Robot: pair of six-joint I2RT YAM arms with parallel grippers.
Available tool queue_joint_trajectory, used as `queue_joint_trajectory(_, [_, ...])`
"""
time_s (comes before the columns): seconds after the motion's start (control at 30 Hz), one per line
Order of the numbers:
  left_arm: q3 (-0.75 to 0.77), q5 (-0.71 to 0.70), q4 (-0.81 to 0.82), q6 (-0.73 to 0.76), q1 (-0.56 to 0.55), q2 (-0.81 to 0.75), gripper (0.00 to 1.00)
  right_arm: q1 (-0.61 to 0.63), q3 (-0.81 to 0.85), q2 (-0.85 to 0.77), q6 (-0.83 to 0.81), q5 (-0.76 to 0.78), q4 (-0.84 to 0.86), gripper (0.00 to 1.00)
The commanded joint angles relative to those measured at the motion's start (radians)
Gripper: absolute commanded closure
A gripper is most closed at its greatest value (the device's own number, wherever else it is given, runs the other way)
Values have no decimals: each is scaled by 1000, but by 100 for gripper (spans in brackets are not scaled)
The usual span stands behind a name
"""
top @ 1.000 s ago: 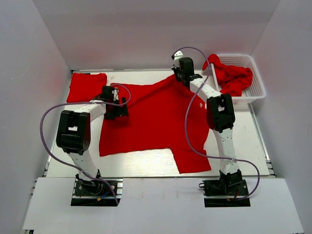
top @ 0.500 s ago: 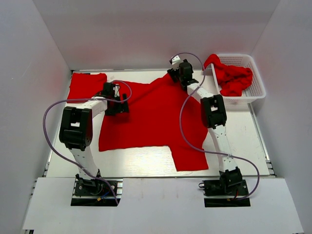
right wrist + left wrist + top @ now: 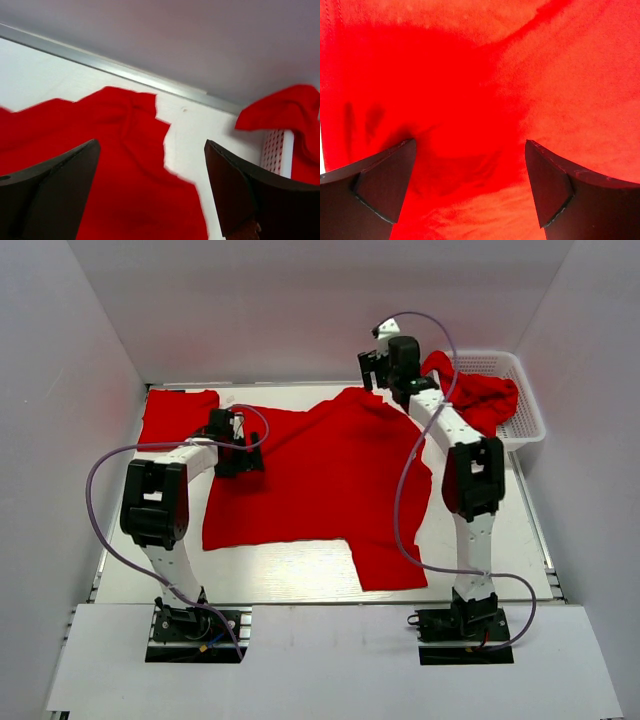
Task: Fold and stack the t-shirts
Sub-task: Flatten out the tshirt
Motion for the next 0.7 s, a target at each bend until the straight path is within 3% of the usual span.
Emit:
queue_joint_trajectory(0.0, [10, 42, -26, -4, 2, -78, 1, -1, -150, -115, 212, -71, -203, 10])
queue_joint_trajectory(0.07, [10, 42, -35, -4, 2, -99, 1, 3, -232, -206, 251, -137, -215, 10])
queue_joint_trajectory(0.1, [1, 33, -35, -15, 2, -123, 1, 5, -372, -231, 313, -208, -206, 10])
queue_joint_trajectory(0.33, [-125, -38, -58, -107, 2, -220, 1, 8, -831, -477, 441, -238, -116, 10])
queue_joint_trajectory(0.5, [-151, -19, -26, -127, 16, -233, 1, 0, -926, -485, 473, -163, -117, 10])
queue_joint_trajectory(0.67, [-88, -35, -47, -127, 16, -185, 1, -23, -888, -407, 527, -22, -191, 10])
